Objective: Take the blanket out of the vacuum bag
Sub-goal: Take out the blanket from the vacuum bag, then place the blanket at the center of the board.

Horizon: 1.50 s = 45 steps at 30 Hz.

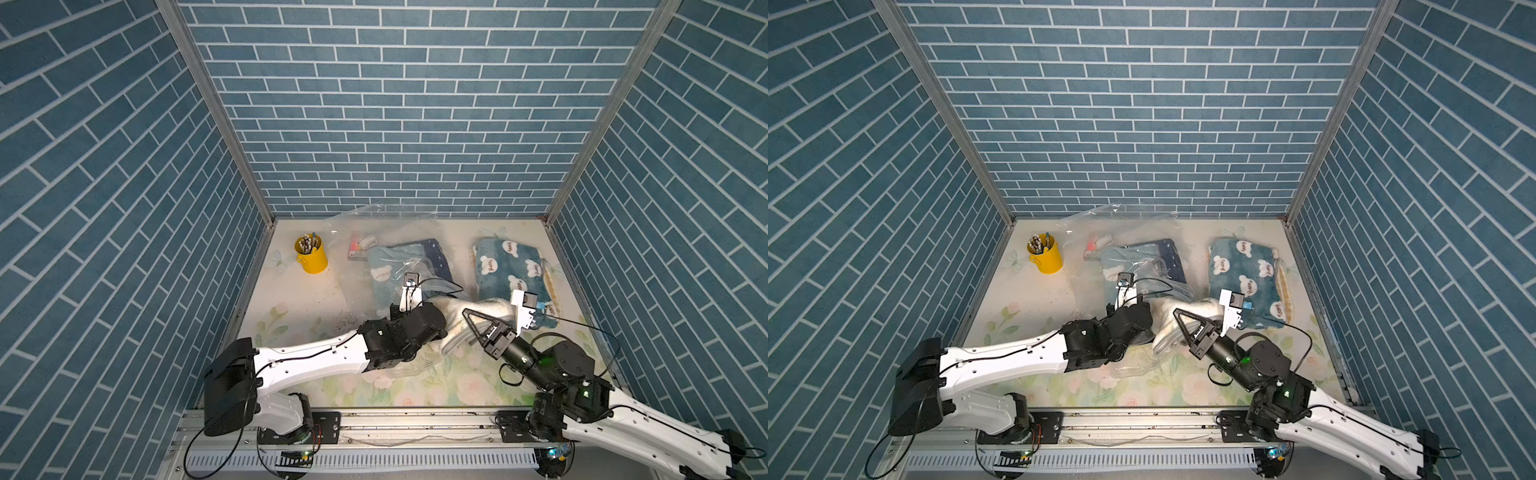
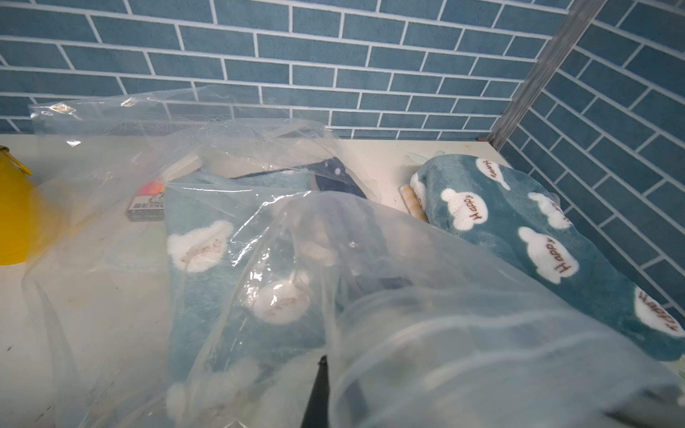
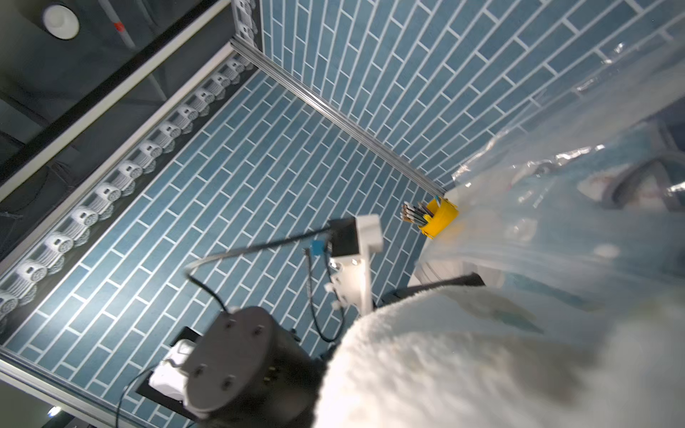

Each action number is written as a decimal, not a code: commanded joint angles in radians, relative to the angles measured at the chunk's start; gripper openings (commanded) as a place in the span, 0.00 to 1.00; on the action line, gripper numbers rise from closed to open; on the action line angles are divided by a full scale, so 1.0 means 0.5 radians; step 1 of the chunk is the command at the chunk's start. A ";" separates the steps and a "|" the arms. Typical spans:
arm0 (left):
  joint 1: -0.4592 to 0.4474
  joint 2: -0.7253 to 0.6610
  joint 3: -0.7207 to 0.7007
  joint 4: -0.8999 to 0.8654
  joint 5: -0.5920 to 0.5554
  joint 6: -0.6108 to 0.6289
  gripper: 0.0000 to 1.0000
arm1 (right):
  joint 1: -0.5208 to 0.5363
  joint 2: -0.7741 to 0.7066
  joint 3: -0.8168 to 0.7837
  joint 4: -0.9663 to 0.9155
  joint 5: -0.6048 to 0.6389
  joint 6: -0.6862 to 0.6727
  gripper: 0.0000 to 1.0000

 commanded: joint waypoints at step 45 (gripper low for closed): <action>0.207 -0.049 -0.438 0.636 0.320 -0.017 0.00 | -2.819 1.308 0.842 0.856 -2.215 0.482 0.00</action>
